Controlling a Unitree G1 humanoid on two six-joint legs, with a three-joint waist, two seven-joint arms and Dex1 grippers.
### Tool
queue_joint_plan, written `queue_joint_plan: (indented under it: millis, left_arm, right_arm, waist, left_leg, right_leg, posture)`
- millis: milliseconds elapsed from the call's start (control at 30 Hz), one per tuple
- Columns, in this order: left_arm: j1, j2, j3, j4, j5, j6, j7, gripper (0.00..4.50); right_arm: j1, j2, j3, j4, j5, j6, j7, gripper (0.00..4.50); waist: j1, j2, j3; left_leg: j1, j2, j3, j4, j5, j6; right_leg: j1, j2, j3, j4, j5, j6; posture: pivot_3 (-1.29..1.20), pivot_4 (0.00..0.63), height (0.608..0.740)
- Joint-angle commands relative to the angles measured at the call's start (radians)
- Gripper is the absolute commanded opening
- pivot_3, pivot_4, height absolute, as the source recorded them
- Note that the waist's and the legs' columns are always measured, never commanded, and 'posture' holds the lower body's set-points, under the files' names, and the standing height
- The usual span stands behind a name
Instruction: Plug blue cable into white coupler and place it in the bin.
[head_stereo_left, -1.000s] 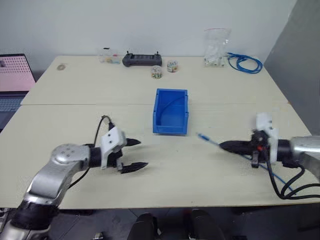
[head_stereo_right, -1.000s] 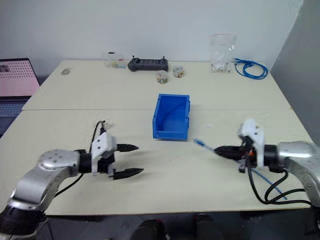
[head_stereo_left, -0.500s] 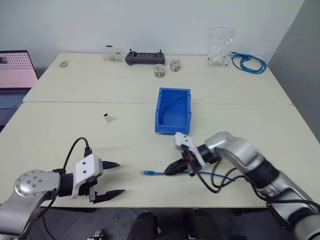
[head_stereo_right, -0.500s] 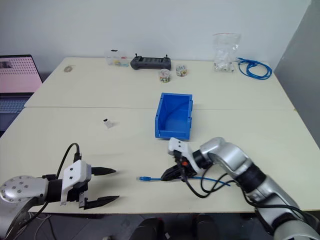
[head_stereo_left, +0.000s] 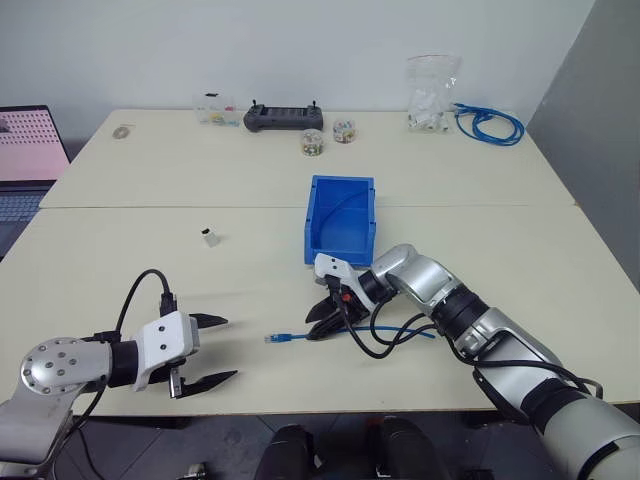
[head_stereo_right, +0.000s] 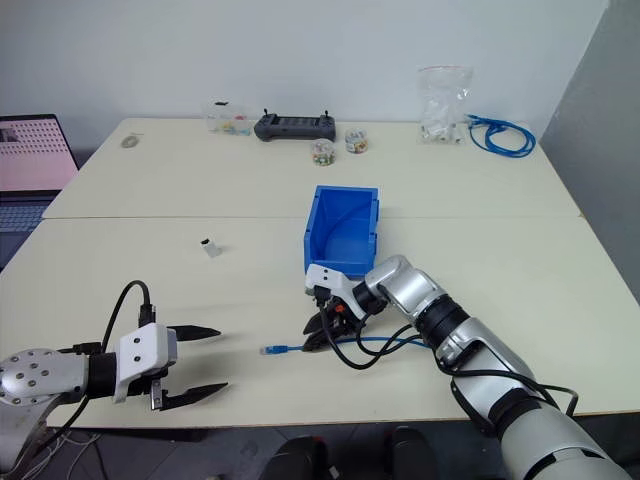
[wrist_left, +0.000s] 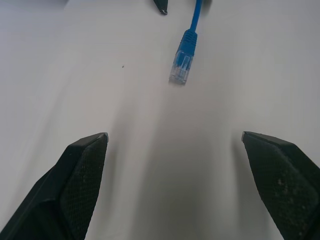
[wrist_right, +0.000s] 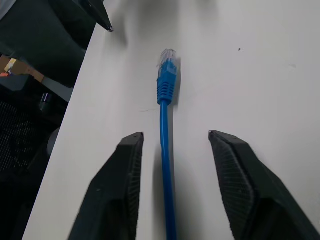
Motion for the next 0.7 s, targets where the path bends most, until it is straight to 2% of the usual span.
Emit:
queue_joint_plan:
  millis: [33, 133, 200, 267, 400, 633, 700]
  left_arm:
    - [-0.068, -0.014, -0.038, 0.027, 0.001, -0.050, -0.012, 4.50]
    - [-0.093, -0.029, -0.068, 0.033, -0.002, -0.071, -0.018, 4.50]
    - [-0.112, -0.050, -0.093, 0.044, 0.009, -0.091, -0.011, 4.50]
    - [-0.127, -0.063, -0.114, 0.052, 0.017, -0.096, -0.006, 4.50]
    - [-0.165, -0.079, -0.173, 0.075, 0.036, -0.102, -0.018, 4.50]
    - [-0.225, -0.091, -0.234, 0.132, 0.049, -0.138, -0.044, 4.50]
    - [-0.237, -0.082, -0.259, 0.175, 0.079, -0.173, -0.057, 4.13]
  right_arm:
    - [0.009, -0.097, -0.091, -0.172, 0.012, 0.031, 0.014, 3.13]
    - [0.106, -0.199, -0.141, -0.446, 0.061, 0.071, 0.021, 3.91]
    - [0.220, -0.267, -0.191, -0.665, 0.107, 0.112, -0.009, 3.99]
    - [0.302, -0.305, -0.227, -0.794, 0.129, 0.160, -0.054, 3.99]
    - [0.433, -0.325, -0.310, -0.934, 0.154, 0.241, -0.189, 3.99]
    - [0.479, -0.339, -0.370, -1.023, 0.208, 0.318, -0.279, 3.99]
    - [0.489, -0.351, -0.386, -1.048, 0.224, 0.335, -0.293, 4.01]
  waist:
    - [0.006, 0.000, 0.000]
    - [0.013, 0.000, 0.000]
    - [0.012, -0.001, 0.000]
    - [0.013, -0.001, 0.000]
    - [0.001, -0.001, 0.000]
    - [0.001, -0.001, 0.000]
    - [0.001, -0.001, 0.000]
  left_leg:
    - [-0.001, 0.000, 0.000, 0.000, 0.000, 0.000]
    - [-0.006, -0.001, -0.001, 0.001, 0.000, 0.000]
    - [-0.008, -0.001, -0.001, 0.001, 0.000, 0.000]
    - [-0.010, -0.001, -0.002, 0.001, -0.001, -0.001]
    - [-0.012, -0.001, -0.002, 0.002, -0.001, -0.001]
    - [-0.006, 0.000, -0.001, 0.002, 0.000, 0.000]
    - [-0.007, 0.000, -0.001, 0.002, 0.000, 0.000]
  right_leg:
    - [0.000, 0.000, 0.000, 0.000, 0.000, 0.000]
    - [-0.002, -0.001, 0.000, -0.002, 0.001, 0.002]
    - [-0.003, -0.002, 0.000, -0.003, 0.001, 0.002]
    - [-0.004, -0.002, -0.001, -0.004, -0.001, 0.004]
    - [-0.006, -0.002, 0.000, -0.002, -0.001, 0.004]
    - [-0.002, 0.001, -0.001, -0.001, -0.001, 0.005]
    - [-0.002, 0.001, -0.001, -0.001, 0.000, 0.004]
  posture:
    - [0.00, 0.150, 0.740]
    - [0.00, 0.150, 0.740]
    - [0.00, 0.150, 0.740]
    - [0.00, 0.150, 0.740]
    - [0.00, 0.150, 0.740]
    - [0.00, 0.150, 0.740]
    - [0.00, 0.150, 0.740]
